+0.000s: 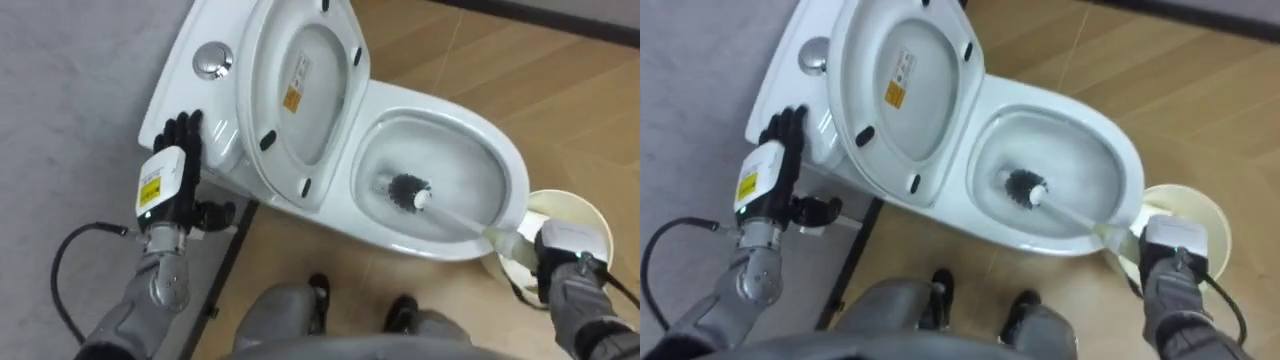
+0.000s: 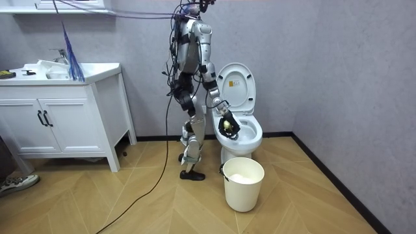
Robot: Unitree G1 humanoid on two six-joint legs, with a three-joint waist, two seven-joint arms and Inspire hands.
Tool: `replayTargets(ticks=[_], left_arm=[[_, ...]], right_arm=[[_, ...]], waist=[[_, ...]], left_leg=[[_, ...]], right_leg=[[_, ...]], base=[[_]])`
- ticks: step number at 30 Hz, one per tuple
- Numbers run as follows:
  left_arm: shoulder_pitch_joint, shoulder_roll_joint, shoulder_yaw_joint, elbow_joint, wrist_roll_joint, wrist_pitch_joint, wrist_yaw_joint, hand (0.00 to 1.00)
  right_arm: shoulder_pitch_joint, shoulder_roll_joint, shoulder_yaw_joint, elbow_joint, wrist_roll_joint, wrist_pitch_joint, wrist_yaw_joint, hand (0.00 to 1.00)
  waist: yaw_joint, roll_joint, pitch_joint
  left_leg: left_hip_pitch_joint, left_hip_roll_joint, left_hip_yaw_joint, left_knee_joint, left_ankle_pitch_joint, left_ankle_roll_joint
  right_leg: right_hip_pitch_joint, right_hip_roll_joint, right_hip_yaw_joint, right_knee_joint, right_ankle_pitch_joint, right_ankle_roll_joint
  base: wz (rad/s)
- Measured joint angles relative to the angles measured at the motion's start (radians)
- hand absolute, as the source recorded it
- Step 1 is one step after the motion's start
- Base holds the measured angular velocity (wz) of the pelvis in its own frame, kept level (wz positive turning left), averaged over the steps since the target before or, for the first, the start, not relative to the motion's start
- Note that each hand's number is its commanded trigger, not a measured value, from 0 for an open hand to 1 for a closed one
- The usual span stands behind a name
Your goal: Brush toilet
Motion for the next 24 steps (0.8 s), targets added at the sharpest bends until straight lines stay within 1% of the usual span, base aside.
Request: replayTargets(ticks=[1,2,3,4,5,6,7,8,9,10,11,13,14,15,17,18,19,20,21,23,24], left_arm=[[0.031,-0.011,0.026,0.023,0.000,0.006,-0.010,0.00],[0.045,-0.018,0.040,0.032,0.002,0.011,-0.015,0.00],[0.070,-0.034,0.060,0.051,0.003,0.035,-0.034,0.00],[0.088,-0.045,0.080,0.077,0.001,0.067,-0.065,0.00],[0.097,-0.053,0.091,0.100,-0.006,0.082,-0.079,0.00],[0.122,-0.070,0.110,0.138,-0.009,0.108,-0.104,0.00],[0.147,-0.086,0.136,0.156,-0.009,0.124,-0.123,0.00],[0.160,-0.093,0.147,0.164,-0.008,0.129,-0.132,0.00],[0.184,-0.107,0.174,0.171,-0.009,0.139,-0.150,0.00],[0.199,-0.110,0.183,0.174,-0.011,0.140,-0.158,0.00],[0.204,-0.111,0.187,0.174,-0.019,0.140,-0.162,0.00],[0.208,-0.124,0.219,0.174,-0.044,0.140,-0.180,0.00],[0.206,-0.129,0.228,0.174,-0.047,0.140,-0.181,0.00],[0.203,-0.142,0.250,0.174,-0.046,0.140,-0.181,0.00],[0.194,-0.147,0.263,0.186,-0.046,0.139,-0.180,0.00],[0.185,-0.152,0.276,0.187,-0.047,0.139,-0.180,0.00],[0.172,-0.153,0.286,0.192,-0.056,0.137,-0.180,0.00],[0.165,-0.152,0.289,0.198,-0.068,0.136,-0.179,0.00],[0.151,-0.152,0.291,0.213,-0.089,0.136,-0.179,0.00],[0.144,-0.152,0.292,0.229,-0.114,0.136,-0.179,0.00],[0.140,-0.153,0.292,0.240,-0.139,0.135,-0.179,0.00]], right_arm=[[0.030,0.008,-0.023,-0.020,-0.015,-0.004,0.007,1.00],[0.047,0.010,-0.033,-0.034,-0.025,-0.004,0.011,1.00],[0.080,0.015,-0.041,-0.052,-0.035,-0.003,0.017,1.00],[0.104,0.027,-0.051,-0.065,-0.034,-0.003,0.024,1.00],[0.114,0.034,-0.059,-0.074,-0.033,-0.003,0.025,1.00],[0.133,0.047,-0.079,-0.084,-0.029,-0.011,0.025,1.00],[0.151,0.061,-0.093,-0.089,-0.025,-0.016,0.024,1.00],[0.160,0.067,-0.102,-0.088,-0.024,-0.018,0.025,1.00],[0.176,0.079,-0.113,-0.088,-0.021,-0.022,0.025,1.00],[0.188,0.085,-0.119,-0.088,-0.015,-0.026,0.026,1.00],[0.193,0.087,-0.119,-0.088,-0.009,-0.031,0.026,1.00],[0.205,0.091,-0.140,-0.091,0.015,-0.055,0.027,1.00],[0.211,0.091,-0.147,-0.098,0.021,-0.057,0.027,1.00],[0.225,0.093,-0.160,-0.119,0.026,-0.059,0.026,1.00],[0.239,0.095,-0.189,-0.155,0.028,-0.074,0.025,1.00],[0.250,0.095,-0.198,-0.173,0.032,-0.083,0.021,1.00],[0.255,0.095,-0.208,-0.185,0.030,-0.092,0.015,1.00],[0.255,0.096,-0.213,-0.185,0.031,-0.095,0.010,1.00],[0.257,0.097,-0.230,-0.185,0.031,-0.104,-0.001,1.00],[0.259,0.100,-0.245,-0.185,0.036,-0.115,-0.023,1.00],[0.260,0.102,-0.252,-0.185,0.047,-0.120,-0.037,1.00]], waist=[[-0.003,-0.005,-0.0028],[-0.006,-0.005,-0.0032],[-0.010,-0.005,-0.0029],[-0.013,-0.008,-0.0032],[-0.017,-0.009,-0.0023],[-0.030,-0.012,-0.0011],[-0.035,-0.018,0.0015],[-0.036,-0.021,0.0038],[-0.036,-0.027,0.0079],[-0.036,-0.031,0.0109],[-0.036,-0.032,0.0116],[-0.037,-0.033,0.0144],[-0.038,-0.032,0.0145],[-0.049,-0.031,0.0139],[-0.061,-0.031,0.0140],[-0.064,-0.032,0.0126],[-0.069,-0.033,0.0129],[-0.074,-0.033,0.0123],[-0.087,-0.031,0.0124],[-0.091,-0.029,0.0110],[-0.098,-0.031,0.0112]], left_leg=[[0.029,0.000,-0.002,-0.005,-0.001,-0.001],[0.044,0.001,-0.003,-0.008,-0.002,-0.003],[0.076,0.002,-0.003,-0.014,-0.005,-0.008],[0.100,0.002,-0.006,-0.023,-0.008,-0.013],[0.110,0.002,-0.007,-0.028,-0.010,-0.015],[0.124,0.003,-0.007,-0.032,-0.014,-0.021],[0.137,0.002,-0.007,-0.033,-0.017,-0.025],[0.144,0.002,-0.007,-0.034,-0.019,-0.028],[0.155,0.001,-0.007,-0.035,-0.021,-0.028],[0.163,0.000,-0.009,-0.035,-0.026,-0.028],[0.166,0.000,-0.013,-0.035,-0.028,-0.027],[0.195,-0.004,-0.025,-0.052,-0.029,-0.026],[0.205,-0.004,-0.027,-0.061,-0.029,-0.026],[0.222,-0.006,-0.027,-0.076,-0.029,-0.026],[0.246,-0.006,-0.022,-0.101,-0.029,-0.026],[0.260,-0.005,-0.011,-0.112,-0.029,-0.026],[0.270,-0.004,-0.005,-0.119,-0.029,-0.026],[0.273,-0.004,-0.003,-0.122,-0.029,-0.026],[0.287,-0.004,0.001,-0.133,-0.029,-0.026],[0.309,-0.002,0.014,-0.147,-0.029,-0.026],[0.320,-0.001,0.030,-0.153,-0.029,-0.026]], right_leg=[[0.034,0.002,-0.002,-0.014,0.000,0.001],[0.053,0.004,-0.006,-0.025,-0.001,0.002],[0.093,0.009,-0.010,-0.045,-0.001,0.006],[0.118,0.015,-0.008,-0.060,-0.003,0.010],[0.130,0.016,-0.011,-0.063,-0.005,0.012],[0.148,0.018,-0.019,-0.075,-0.006,0.015],[0.166,0.018,-0.025,-0.082,-0.008,0.017],[0.176,0.018,-0.028,-0.089,-0.008,0.018],[0.194,0.018,-0.035,-0.096,-0.009,0.021],[0.206,0.019,-0.040,-0.102,-0.010,0.024],[0.213,0.020,-0.041,-0.106,-0.011,0.025],[0.238,0.021,-0.038,-0.119,-0.009,0.029],[0.244,0.021,-0.037,-0.123,-0.008,0.030],[0.253,0.022,-0.035,-0.126,-0.009,0.033],[0.265,0.022,-0.032,-0.128,-0.009,0.034],[0.270,0.024,-0.023,-0.129,-0.010,0.035],[0.272,0.027,-0.009,-0.131,-0.010,0.035],[0.273,0.028,-0.005,-0.131,-0.010,0.035],[0.280,0.029,0.001,-0.133,-0.009,0.036],[0.285,0.032,0.023,-0.135,-0.009,0.036],[0.287,0.035,0.038,-0.135,-0.008,0.037]], base=[[-0.10],[0.08],[0.14],[0.16],[0.20],[0.19],[0.17],[0.15],[0.18],[0.18],[0.12],[-0.02],[-0.08],[-0.08],[-0.11],[-0.22],[-0.24],[-0.20],[-0.23],[-0.34],[-0.34]])
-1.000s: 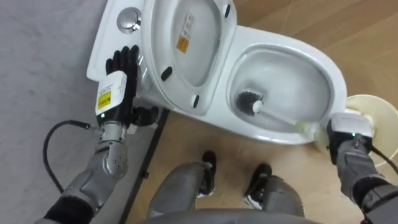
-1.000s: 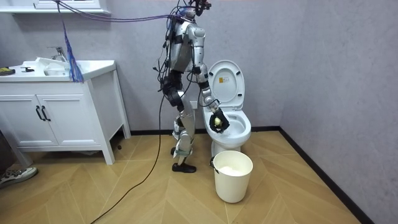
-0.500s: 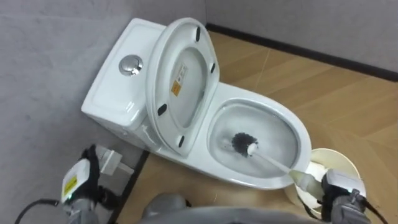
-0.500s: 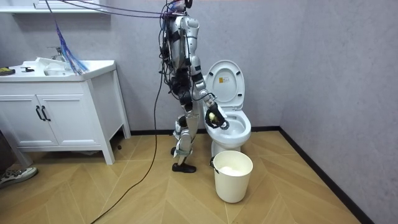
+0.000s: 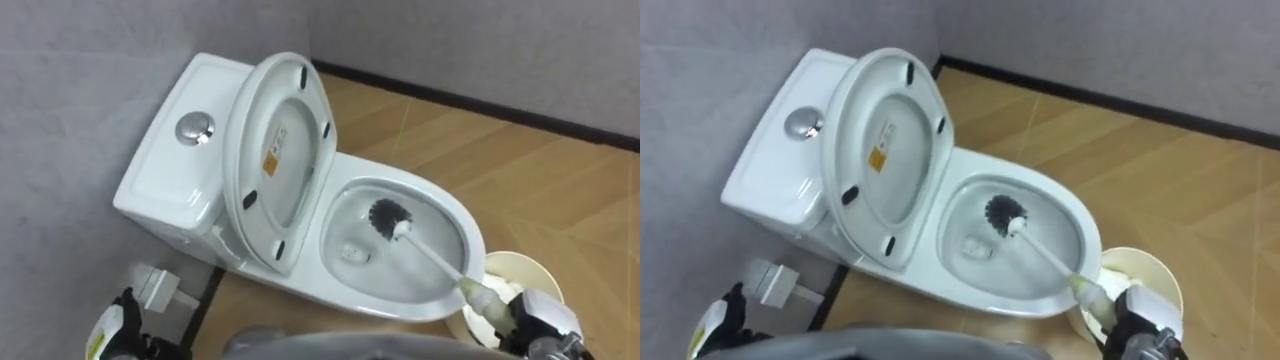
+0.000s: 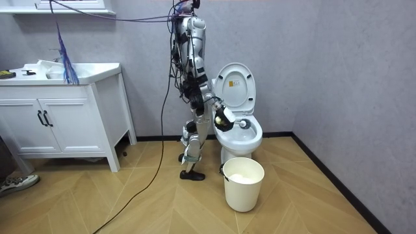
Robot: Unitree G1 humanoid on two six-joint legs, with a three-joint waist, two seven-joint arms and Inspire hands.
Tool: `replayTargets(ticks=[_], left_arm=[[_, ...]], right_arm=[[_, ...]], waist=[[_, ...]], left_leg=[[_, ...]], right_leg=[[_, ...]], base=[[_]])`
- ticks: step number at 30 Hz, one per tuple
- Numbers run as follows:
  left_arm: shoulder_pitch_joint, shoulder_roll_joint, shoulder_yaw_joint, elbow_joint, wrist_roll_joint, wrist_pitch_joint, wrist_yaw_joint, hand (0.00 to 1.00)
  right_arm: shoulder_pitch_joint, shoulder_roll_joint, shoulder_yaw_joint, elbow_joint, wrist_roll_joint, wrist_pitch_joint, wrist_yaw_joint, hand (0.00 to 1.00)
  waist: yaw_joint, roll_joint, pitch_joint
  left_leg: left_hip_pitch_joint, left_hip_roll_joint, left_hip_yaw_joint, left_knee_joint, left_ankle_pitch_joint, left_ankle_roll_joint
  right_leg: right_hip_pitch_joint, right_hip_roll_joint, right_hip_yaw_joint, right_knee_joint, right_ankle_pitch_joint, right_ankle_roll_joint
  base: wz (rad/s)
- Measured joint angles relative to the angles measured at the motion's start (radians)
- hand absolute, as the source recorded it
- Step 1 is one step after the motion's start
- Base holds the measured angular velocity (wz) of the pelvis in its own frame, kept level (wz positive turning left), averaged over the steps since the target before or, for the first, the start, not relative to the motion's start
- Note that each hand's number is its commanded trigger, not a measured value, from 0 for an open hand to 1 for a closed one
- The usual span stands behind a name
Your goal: Brush toilet
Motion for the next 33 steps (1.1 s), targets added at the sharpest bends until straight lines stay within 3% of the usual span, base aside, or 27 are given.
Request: replayTargets(ticks=[6,12,16,23,24,25,26,33], left_arm=[[-0.035,-0.024,0.044,0.056,-0.058,-0.006,0.002,0.00],[-0.092,-0.042,0.090,0.132,-0.085,-0.023,0.003,0.00],[-0.080,-0.052,0.117,0.137,-0.083,-0.028,0.003,0.00],[-0.073,-0.061,0.144,0.148,-0.083,-0.024,0.002,0.00],[-0.077,-0.061,0.144,0.155,-0.083,-0.024,0.002,0.00],[-0.082,-0.061,0.142,0.166,-0.083,-0.025,0.002,0.00],[-0.084,-0.061,0.140,0.169,-0.083,-0.025,0.002,0.00],[-0.098,-0.061,0.137,0.205,-0.083,-0.026,0.002,0.00]], right_arm=[[0.002,0.036,-0.079,-0.010,0.067,-0.045,-0.101,1.00],[-0.004,0.078,-0.212,-0.014,0.173,-0.103,-0.216,1.00],[0.031,0.084,-0.253,-0.017,0.278,-0.110,-0.263,1.00],[0.066,0.097,-0.259,0.010,0.345,-0.096,-0.265,1.00],[0.065,0.101,-0.259,0.020,0.353,-0.096,-0.265,0.96],[0.063,0.103,-0.259,0.034,0.356,-0.096,-0.265,0.58],[0.063,0.103,-0.259,0.037,0.356,-0.095,-0.265,0.02],[0.071,0.110,-0.259,0.037,0.392,-0.085,-0.266,0.00]], waist=[[-0.022,-0.006,-0.0026],[-0.094,-0.006,-0.0032],[-0.121,-0.009,-0.0023],[-0.127,-0.009,-0.0025],[-0.129,-0.009,-0.0023],[-0.132,-0.009,-0.0022],[-0.134,-0.008,-0.0021],[-0.150,-0.009,-0.0016]], left_leg=[[0.040,0.005,0.054,-0.019,0.000,0.000],[0.054,0.005,0.081,-0.029,0.000,0.000],[0.066,0.005,0.101,-0.030,-0.001,0.000],[0.092,0.008,0.107,-0.035,-0.001,0.000],[0.095,0.009,0.108,-0.037,-0.001,0.000],[0.099,0.009,0.107,-0.041,-0.001,0.000],[0.102,0.009,0.107,-0.046,-0.001,0.000],[0.106,0.014,0.108,-0.051,-0.006,-0.009]], right_leg=[[0.006,0.017,0.077,-0.010,0.012,0.001],[0.007,0.019,0.108,-0.009,0.018,0.005],[0.004,0.019,0.121,-0.010,0.018,0.005],[0.013,0.021,0.146,-0.009,0.021,0.002],[0.013,0.025,0.146,-0.011,0.022,0.002],[0.015,0.027,0.146,-0.013,0.022,0.002],[0.015,0.028,0.147,-0.013,0.022,0.002],[0.012,0.038,0.162,-0.014,0.029,0.005]], base=[[-0.39],[-0.16],[-0.10],[-0.11],[0.00],[0.00],[0.00],[-0.03]])
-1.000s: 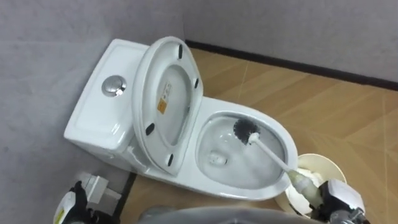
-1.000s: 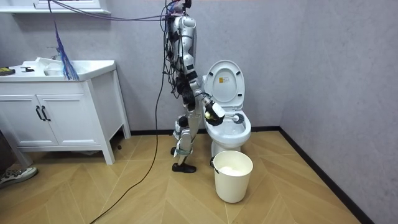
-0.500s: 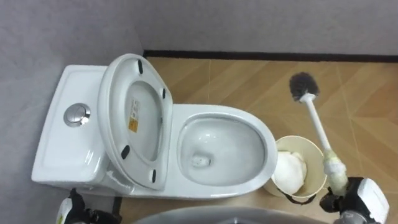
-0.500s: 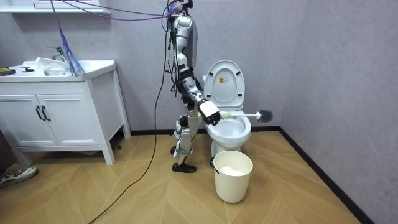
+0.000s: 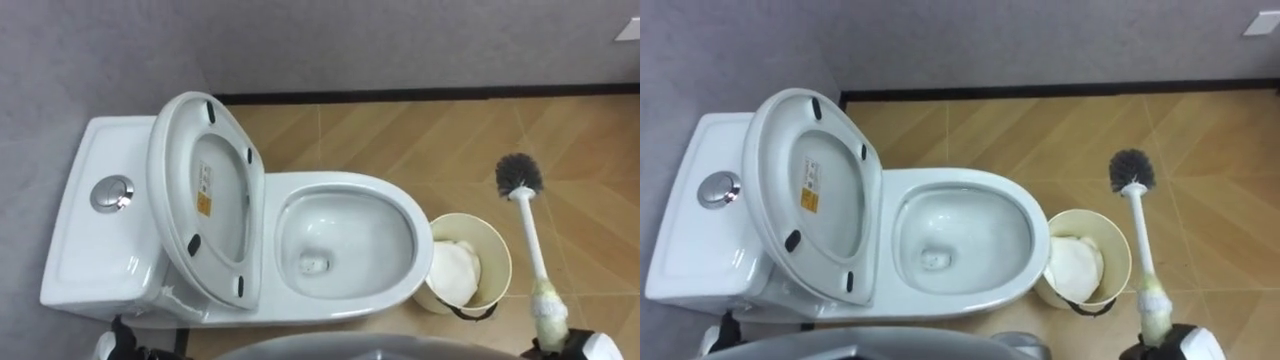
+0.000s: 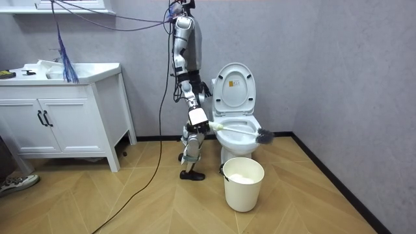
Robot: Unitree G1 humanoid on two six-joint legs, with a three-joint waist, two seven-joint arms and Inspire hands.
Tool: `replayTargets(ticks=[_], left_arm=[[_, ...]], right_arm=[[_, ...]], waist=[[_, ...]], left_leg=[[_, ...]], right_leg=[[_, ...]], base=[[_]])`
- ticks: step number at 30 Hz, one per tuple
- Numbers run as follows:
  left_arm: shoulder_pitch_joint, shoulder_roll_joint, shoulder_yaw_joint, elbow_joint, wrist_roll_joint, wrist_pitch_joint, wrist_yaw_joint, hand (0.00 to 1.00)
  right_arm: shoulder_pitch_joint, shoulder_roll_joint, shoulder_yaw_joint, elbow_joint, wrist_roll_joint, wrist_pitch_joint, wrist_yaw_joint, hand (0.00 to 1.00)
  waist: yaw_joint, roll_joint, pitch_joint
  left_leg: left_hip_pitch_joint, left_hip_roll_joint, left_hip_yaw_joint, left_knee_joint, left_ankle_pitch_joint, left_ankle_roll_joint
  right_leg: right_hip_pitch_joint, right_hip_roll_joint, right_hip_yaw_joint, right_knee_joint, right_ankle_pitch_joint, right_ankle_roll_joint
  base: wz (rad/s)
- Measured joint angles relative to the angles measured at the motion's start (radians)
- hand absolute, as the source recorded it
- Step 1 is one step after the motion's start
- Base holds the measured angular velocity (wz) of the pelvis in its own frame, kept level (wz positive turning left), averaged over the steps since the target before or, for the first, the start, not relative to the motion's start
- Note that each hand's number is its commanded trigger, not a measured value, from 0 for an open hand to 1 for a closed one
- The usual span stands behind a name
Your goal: Brush toilet
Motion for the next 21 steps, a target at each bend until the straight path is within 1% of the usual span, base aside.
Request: replayTargets(ticks=[8,10,12,18,21], left_arm=[[-0.005,0.000,0.002,0.021,0.001,0.000,-0.003,0.00],[-0.004,0.000,0.002,0.031,0.001,-0.001,-0.003,0.00],[-0.004,0.000,0.001,0.046,0.001,-0.001,-0.003,0.00],[-0.004,0.001,-0.001,0.052,0.001,-0.001,-0.018,0.00],[-0.004,0.001,-0.006,0.052,0.001,-0.001,-0.022,0.00]], right_arm=[[0.001,0.000,0.000,0.015,-0.003,0.000,0.003,0.00],[-0.011,0.000,0.000,0.029,-0.003,0.000,0.014,0.00],[-0.024,0.000,0.001,0.039,-0.003,0.000,0.025,0.00],[-0.041,0.000,0.011,0.074,-0.003,0.000,0.061,0.00],[-0.042,0.000,0.013,0.080,-0.003,0.002,0.082,0.00]], waist=[[0.003,0.001,-0.0001],[0.006,0.002,0.0001],[0.007,0.003,0.0006],[0.007,0.010,0.0009],[0.006,0.012,-0.0002]], left_leg=[[0.007,0.001,0.003,0.000,0.000,0.000],[0.012,0.002,0.019,0.000,0.000,0.000],[0.015,0.004,0.024,0.000,0.000,0.000],[0.018,0.005,0.024,0.000,0.000,0.000],[0.017,0.005,0.024,0.000,0.000,0.000]], right_leg=[[-0.001,0.003,0.015,0.004,0.004,-0.002],[0.001,0.006,0.025,0.004,0.005,-0.002],[0.003,0.008,0.033,0.002,0.007,-0.003],[0.014,0.010,0.034,-0.014,0.015,-0.002],[0.014,0.011,0.034,-0.014,0.015,-0.002]], base=[[-0.05],[-0.11],[-0.13],[-0.01],[0.00]])
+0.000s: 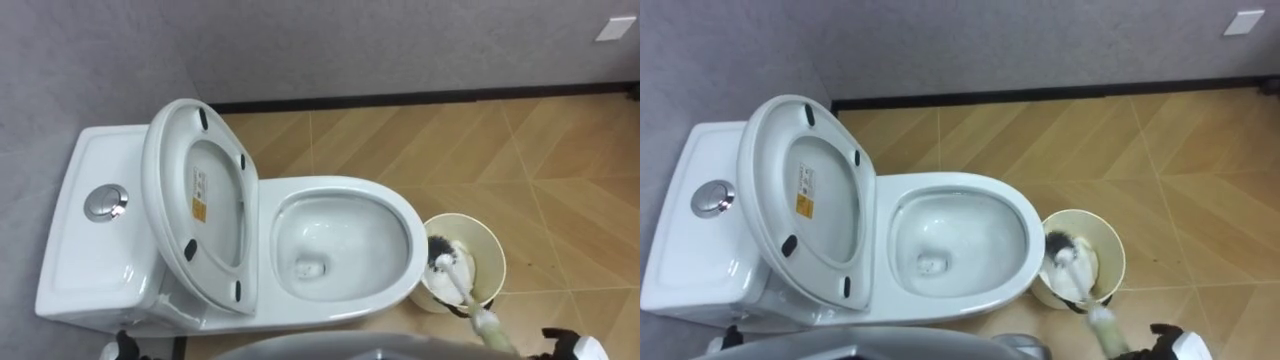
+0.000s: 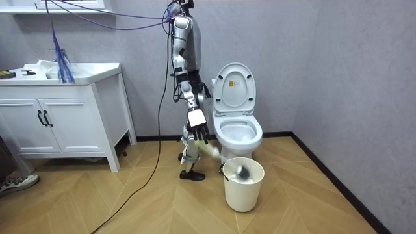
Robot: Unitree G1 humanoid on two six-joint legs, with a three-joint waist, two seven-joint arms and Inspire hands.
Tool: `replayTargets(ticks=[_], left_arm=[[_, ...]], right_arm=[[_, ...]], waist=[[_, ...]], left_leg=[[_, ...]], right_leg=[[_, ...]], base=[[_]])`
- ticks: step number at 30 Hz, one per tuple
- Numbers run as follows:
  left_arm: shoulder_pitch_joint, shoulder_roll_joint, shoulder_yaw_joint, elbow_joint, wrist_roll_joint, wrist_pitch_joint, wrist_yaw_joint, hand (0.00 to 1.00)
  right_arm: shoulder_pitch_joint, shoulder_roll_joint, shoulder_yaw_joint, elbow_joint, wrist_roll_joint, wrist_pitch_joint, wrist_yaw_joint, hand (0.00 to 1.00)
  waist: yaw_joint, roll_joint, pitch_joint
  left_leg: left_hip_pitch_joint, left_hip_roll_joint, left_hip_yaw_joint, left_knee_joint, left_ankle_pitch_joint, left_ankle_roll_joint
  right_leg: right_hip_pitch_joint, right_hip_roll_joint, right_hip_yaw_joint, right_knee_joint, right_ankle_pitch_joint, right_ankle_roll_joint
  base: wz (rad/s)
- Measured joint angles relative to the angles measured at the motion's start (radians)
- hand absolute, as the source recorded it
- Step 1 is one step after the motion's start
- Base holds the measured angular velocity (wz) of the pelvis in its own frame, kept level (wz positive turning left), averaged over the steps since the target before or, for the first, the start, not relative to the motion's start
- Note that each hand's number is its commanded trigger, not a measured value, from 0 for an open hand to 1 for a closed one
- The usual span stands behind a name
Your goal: Brush toilet
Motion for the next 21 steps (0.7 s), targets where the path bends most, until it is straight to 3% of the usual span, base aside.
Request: replayTargets(ticks=[12,16,21], left_arm=[[0.005,-0.001,-0.004,0.000,0.000,0.002,0.000,0.00],[0.012,-0.001,-0.014,0.000,0.002,0.011,0.000,0.00],[0.013,-0.002,-0.018,0.000,0.008,0.011,-0.001,0.00]], right_arm=[[-0.001,0.000,-0.001,0.007,0.002,0.011,0.039,0.00],[-0.002,0.001,-0.001,0.007,0.002,0.037,0.051,0.00],[-0.002,0.002,0.001,0.006,0.008,0.044,0.091,0.00]], waist=[[-0.001,-0.002,-0.0039],[-0.001,-0.003,-0.0041],[-0.001,-0.004,-0.0036]], left_leg=[[0.000,0.001,-0.004,0.000,0.000,0.000],[0.000,0.001,-0.005,0.000,0.000,0.000],[-0.003,0.002,-0.005,0.000,0.000,0.000]], right_leg=[[0.001,0.001,-0.003,0.000,0.000,0.000],[0.002,0.000,-0.006,-0.001,0.001,-0.001],[0.001,0.001,-0.009,-0.002,0.002,-0.001]], base=[[0.00],[0.00],[0.01]])
